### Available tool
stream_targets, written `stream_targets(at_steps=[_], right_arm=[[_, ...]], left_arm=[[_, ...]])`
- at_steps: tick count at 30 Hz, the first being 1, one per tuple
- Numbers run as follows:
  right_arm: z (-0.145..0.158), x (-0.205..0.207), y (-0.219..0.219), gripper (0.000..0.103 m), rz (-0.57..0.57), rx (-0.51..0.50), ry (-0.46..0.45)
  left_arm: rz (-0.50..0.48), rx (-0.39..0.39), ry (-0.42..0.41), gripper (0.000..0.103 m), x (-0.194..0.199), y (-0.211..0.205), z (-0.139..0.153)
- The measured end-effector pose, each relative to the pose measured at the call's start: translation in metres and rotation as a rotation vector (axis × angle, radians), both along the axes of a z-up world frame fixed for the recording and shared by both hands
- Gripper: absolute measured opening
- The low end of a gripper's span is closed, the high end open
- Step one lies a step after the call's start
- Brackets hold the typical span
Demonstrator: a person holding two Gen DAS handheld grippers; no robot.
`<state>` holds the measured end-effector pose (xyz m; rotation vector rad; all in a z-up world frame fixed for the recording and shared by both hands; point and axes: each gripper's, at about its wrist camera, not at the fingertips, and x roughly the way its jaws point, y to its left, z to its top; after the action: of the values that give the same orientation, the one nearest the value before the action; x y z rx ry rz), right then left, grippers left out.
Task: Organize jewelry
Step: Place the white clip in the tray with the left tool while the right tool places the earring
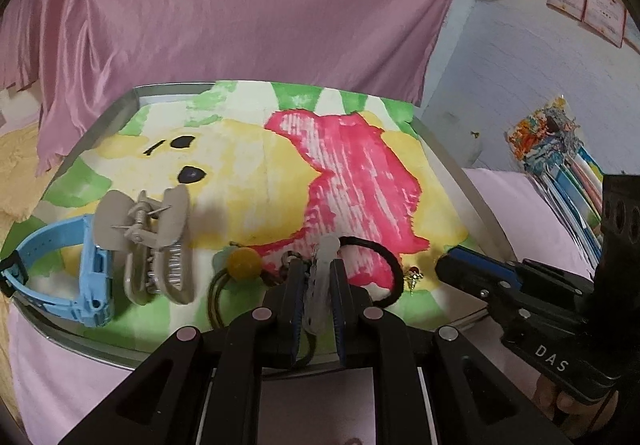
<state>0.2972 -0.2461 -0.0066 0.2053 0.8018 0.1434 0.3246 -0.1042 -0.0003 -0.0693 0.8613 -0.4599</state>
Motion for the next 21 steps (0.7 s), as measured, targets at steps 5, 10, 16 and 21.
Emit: stream_targets(at_steps=[5, 10, 16, 21], right_arm=[[0.006, -0.007, -0.002, 0.031, -0.013, -0.012, -0.025], [0.013, -0.017, -0.006, 0.032, -0.026, -0.007, -0.07], [0.027, -0.035, -0.006, 0.049, -0.047, -0.017, -0.16], [0.039, -0.056, -0.003, 0.058, -0.062, -0.021, -0.233]], left_arm=[[0.016, -0.011, -0.032, 0.013, -0.005, 0.005, 0.006], [0.034, -0.031, -0.077, 0.014, -0.012, 0.013, 0.013], [0.057, -0.07, -0.171, 0.039, -0.033, 0.027, 0.029], [0.112, -0.107, -0.268, 0.072, -0.057, 0.045, 0.044]])
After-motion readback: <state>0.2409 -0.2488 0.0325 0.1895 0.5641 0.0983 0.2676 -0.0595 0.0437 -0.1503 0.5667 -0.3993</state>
